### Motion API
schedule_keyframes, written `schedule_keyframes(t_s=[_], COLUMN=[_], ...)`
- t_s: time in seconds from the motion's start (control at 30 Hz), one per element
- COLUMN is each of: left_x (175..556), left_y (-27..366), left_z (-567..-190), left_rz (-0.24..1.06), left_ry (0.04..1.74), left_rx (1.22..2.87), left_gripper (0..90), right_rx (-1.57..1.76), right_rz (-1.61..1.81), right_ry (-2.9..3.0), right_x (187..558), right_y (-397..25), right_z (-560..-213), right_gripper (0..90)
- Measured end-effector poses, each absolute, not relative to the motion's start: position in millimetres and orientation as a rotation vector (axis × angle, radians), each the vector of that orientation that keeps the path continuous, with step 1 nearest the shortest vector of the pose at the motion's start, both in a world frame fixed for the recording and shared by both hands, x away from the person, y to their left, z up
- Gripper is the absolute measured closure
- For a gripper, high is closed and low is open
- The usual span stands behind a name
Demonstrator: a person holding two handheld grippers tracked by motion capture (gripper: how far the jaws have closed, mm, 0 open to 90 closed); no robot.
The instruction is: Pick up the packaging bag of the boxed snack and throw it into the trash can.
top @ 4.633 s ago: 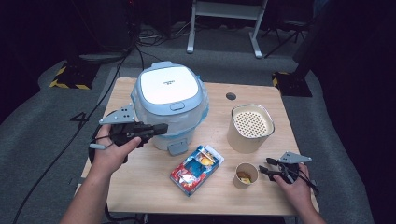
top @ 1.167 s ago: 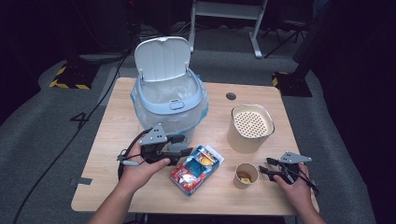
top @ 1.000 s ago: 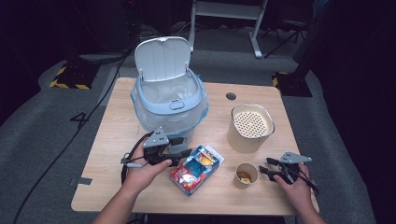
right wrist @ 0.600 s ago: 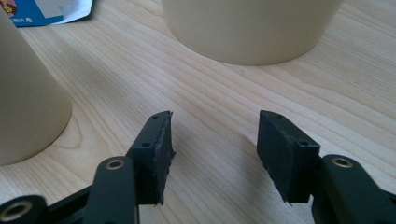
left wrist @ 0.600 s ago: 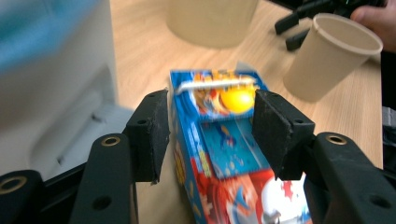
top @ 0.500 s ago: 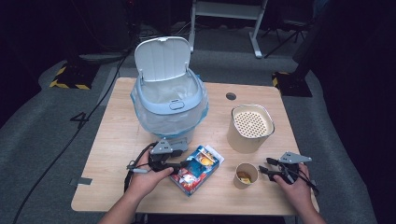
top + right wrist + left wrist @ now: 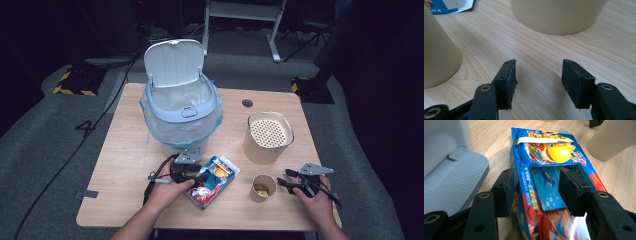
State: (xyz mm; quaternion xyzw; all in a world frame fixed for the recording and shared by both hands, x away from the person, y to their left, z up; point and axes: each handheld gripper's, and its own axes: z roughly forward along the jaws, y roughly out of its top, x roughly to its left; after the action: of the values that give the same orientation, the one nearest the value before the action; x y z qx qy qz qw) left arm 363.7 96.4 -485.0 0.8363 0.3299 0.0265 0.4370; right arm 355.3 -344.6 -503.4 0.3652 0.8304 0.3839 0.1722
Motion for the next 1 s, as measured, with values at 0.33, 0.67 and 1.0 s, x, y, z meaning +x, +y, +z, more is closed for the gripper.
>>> schedule_keyframes(t_s=[0.33,0.67,1.0], left_x=[367.0,364.4,356.0], left_y=[97.6,92.2,96.4], left_z=[-482.9,-476.9,-462.8], left_rz=[0.107,0.133,0.181], left_ry=[0.831,0.798,0.765], left_rx=[2.09,2.114,2.039], left_gripper=[69.1,75.5,75.7], right_rx=[1.036,1.037,1.037], right_rz=[1.089,1.09,1.09], right_ry=[2.356,2.355,2.355], right_x=[355.3,355.3,355.3], right_y=[-344.6,-344.5,-344.5], right_z=[-503.4,-503.5,-503.5], right_gripper=[45.5,45.4,45.4])
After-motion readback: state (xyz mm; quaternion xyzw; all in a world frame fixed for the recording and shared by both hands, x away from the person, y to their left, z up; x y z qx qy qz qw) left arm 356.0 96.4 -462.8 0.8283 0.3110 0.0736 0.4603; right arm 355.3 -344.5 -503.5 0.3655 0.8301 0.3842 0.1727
